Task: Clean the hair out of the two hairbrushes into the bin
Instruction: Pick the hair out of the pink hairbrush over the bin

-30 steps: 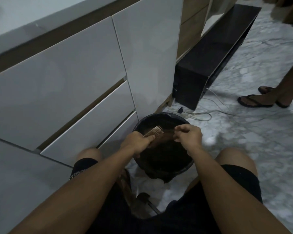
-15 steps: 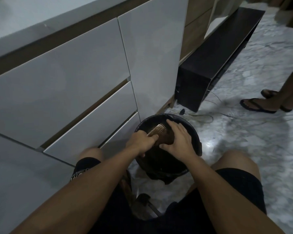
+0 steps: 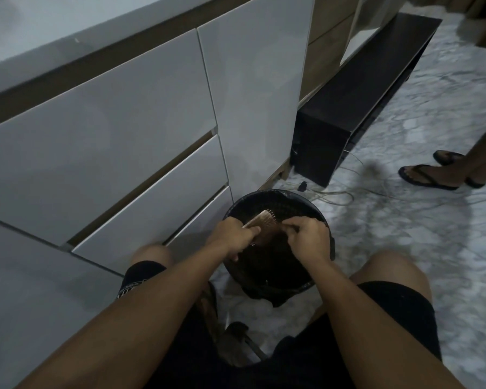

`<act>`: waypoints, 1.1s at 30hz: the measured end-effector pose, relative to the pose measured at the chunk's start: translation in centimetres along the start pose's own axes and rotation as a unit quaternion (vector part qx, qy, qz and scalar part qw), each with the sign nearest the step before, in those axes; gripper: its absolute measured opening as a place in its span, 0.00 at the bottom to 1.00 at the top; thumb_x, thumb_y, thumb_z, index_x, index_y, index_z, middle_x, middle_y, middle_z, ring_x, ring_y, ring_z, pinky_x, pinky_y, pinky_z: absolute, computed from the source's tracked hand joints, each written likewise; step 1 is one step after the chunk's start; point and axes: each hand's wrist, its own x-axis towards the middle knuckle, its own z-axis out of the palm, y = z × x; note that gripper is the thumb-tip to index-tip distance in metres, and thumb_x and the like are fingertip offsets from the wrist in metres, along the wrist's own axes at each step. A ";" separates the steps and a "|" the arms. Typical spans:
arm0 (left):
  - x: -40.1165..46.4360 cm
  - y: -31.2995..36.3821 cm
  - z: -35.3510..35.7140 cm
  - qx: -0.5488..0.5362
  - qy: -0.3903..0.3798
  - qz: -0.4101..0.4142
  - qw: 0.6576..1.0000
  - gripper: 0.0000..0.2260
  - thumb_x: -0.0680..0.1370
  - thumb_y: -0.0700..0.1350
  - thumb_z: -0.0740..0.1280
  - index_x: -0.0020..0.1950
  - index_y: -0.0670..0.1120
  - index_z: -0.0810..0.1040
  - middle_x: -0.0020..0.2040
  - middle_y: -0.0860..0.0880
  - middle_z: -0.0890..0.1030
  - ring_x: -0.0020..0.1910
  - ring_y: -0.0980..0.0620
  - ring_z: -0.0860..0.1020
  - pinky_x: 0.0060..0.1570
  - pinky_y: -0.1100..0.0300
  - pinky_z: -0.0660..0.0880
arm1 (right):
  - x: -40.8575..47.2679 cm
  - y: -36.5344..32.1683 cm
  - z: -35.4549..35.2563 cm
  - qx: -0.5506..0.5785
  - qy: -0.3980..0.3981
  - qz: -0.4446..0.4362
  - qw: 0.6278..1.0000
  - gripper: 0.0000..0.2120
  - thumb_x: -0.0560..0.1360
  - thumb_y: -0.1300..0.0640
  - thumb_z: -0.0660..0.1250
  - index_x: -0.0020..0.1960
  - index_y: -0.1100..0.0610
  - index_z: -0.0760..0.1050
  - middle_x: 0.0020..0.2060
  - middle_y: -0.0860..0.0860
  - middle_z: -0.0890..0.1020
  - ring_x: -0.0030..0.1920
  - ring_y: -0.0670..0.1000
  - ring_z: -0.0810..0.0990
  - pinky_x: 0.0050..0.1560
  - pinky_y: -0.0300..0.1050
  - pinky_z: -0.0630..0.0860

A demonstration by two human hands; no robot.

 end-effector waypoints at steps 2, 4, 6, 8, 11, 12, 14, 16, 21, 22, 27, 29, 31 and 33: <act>-0.1 -0.1 -0.1 0.012 0.005 0.000 1.000 0.20 0.76 0.59 0.65 0.38 0.43 0.79 0.30 0.44 0.82 0.26 0.44 0.82 0.38 0.52 0.81 | -0.1 -0.1 -0.2 0.054 -0.048 0.018 0.997 0.14 0.71 0.60 0.71 0.57 0.52 0.82 0.53 0.50 0.84 0.55 0.51 0.81 0.61 0.48 0.76; -0.2 -0.1 -0.2 0.021 0.003 -0.004 1.000 0.18 0.76 0.58 0.65 0.41 0.43 0.80 0.33 0.44 0.83 0.27 0.45 0.83 0.39 0.53 0.81 | -0.2 -0.4 -0.3 0.108 -0.110 0.029 0.988 0.24 0.67 0.59 0.72 0.63 0.50 0.77 0.58 0.49 0.80 0.61 0.50 0.77 0.65 0.49 0.73; -0.4 -0.1 -0.3 0.022 0.000 -0.009 1.000 0.17 0.74 0.57 0.64 0.41 0.44 0.80 0.34 0.44 0.84 0.28 0.45 0.83 0.39 0.53 0.81 | -0.3 -0.7 -0.4 0.125 -0.139 0.018 0.982 0.27 0.66 0.55 0.73 0.65 0.48 0.74 0.58 0.47 0.79 0.61 0.48 0.75 0.64 0.46 0.72; -0.5 0.1 -0.4 0.011 -0.006 -0.010 1.000 0.16 0.74 0.55 0.63 0.41 0.44 0.80 0.34 0.44 0.83 0.28 0.45 0.83 0.39 0.53 0.80 | -0.5 -1.0 -0.3 0.105 -0.131 -0.016 0.986 0.24 0.68 0.54 0.75 0.63 0.50 0.77 0.56 0.48 0.81 0.58 0.47 0.77 0.62 0.45 0.74; -0.7 0.5 -0.3 -0.007 -0.027 -0.005 1.000 0.14 0.75 0.53 0.62 0.41 0.43 0.79 0.32 0.44 0.81 0.27 0.45 0.80 0.35 0.56 0.77 | -1.0 -1.3 0.1 0.068 -0.100 -0.042 0.992 0.13 0.71 0.57 0.74 0.55 0.53 0.83 0.49 0.49 0.86 0.51 0.48 0.82 0.58 0.47 0.78; -0.7 0.5 -0.3 -0.007 -0.026 -0.003 1.000 0.14 0.75 0.53 0.63 0.41 0.43 0.79 0.31 0.45 0.81 0.26 0.45 0.79 0.34 0.56 0.76 | -1.0 -1.2 0.2 0.065 -0.092 -0.036 0.993 0.10 0.72 0.59 0.73 0.52 0.53 0.84 0.46 0.48 0.87 0.48 0.48 0.83 0.56 0.47 0.79; -0.6 0.4 -0.3 -0.003 -0.023 -0.001 1.000 0.13 0.74 0.52 0.64 0.40 0.42 0.79 0.30 0.45 0.81 0.24 0.45 0.79 0.31 0.58 0.75 | -0.9 -1.2 0.1 0.056 -0.078 -0.011 0.995 0.07 0.73 0.59 0.71 0.49 0.52 0.85 0.43 0.47 0.87 0.44 0.46 0.83 0.53 0.46 0.79; -0.5 0.1 -0.4 -0.002 -0.025 -0.001 1.000 0.13 0.74 0.51 0.64 0.40 0.41 0.79 0.31 0.44 0.81 0.25 0.44 0.79 0.30 0.59 0.75 | -0.6 -0.9 -0.3 0.050 -0.056 0.017 0.997 0.06 0.74 0.59 0.70 0.48 0.52 0.85 0.42 0.47 0.86 0.43 0.45 0.81 0.52 0.42 0.77; -0.4 -0.8 -0.6 -0.018 -0.030 -0.004 0.999 0.15 0.76 0.50 0.66 0.42 0.38 0.80 0.30 0.44 0.79 0.23 0.45 0.76 0.27 0.61 0.72 | -0.1 -0.3 -0.7 0.065 -0.019 0.115 0.991 0.08 0.75 0.60 0.69 0.48 0.51 0.85 0.44 0.46 0.86 0.42 0.44 0.79 0.47 0.36 0.71; -0.4 -0.9 -0.6 -0.020 -0.030 -0.004 0.999 0.16 0.76 0.50 0.66 0.42 0.38 0.80 0.29 0.44 0.79 0.23 0.45 0.76 0.27 0.62 0.72 | -0.1 -0.2 -0.6 0.074 -0.022 0.122 0.989 0.08 0.75 0.61 0.69 0.48 0.52 0.84 0.44 0.46 0.86 0.42 0.44 0.79 0.47 0.36 0.70; -0.5 -0.2 -0.5 -0.042 -0.029 -0.009 0.999 0.15 0.79 0.51 0.64 0.37 0.42 0.76 0.30 0.44 0.79 0.21 0.48 0.75 0.27 0.61 0.71 | -0.2 -0.6 0.0 0.111 -0.104 0.043 0.987 0.17 0.69 0.60 0.75 0.57 0.52 0.79 0.54 0.47 0.79 0.55 0.46 0.77 0.54 0.35 0.70; -0.5 0.2 -0.5 -0.053 -0.031 -0.014 0.998 0.15 0.80 0.50 0.63 0.38 0.42 0.76 0.32 0.44 0.79 0.21 0.48 0.75 0.26 0.61 0.70 | -0.4 -1.2 0.2 0.115 -0.114 0.006 0.987 0.24 0.65 0.58 0.78 0.60 0.51 0.77 0.55 0.45 0.76 0.55 0.44 0.75 0.52 0.29 0.67; -0.5 0.4 -0.5 -0.063 -0.035 -0.022 0.997 0.15 0.80 0.50 0.62 0.41 0.41 0.77 0.32 0.44 0.79 0.22 0.49 0.74 0.24 0.62 0.69 | -0.6 -1.7 0.4 0.117 -0.115 -0.028 0.986 0.27 0.64 0.56 0.79 0.61 0.49 0.76 0.56 0.44 0.76 0.56 0.44 0.75 0.53 0.31 0.69; -0.6 0.5 -0.5 -0.070 -0.042 -0.029 0.996 0.15 0.80 0.50 0.62 0.44 0.39 0.77 0.32 0.44 0.78 0.21 0.50 0.74 0.23 0.63 0.69 | -0.8 -1.8 0.6 0.107 -0.111 -0.067 0.986 0.27 0.63 0.54 0.80 0.59 0.47 0.77 0.56 0.44 0.76 0.57 0.45 0.76 0.58 0.39 0.73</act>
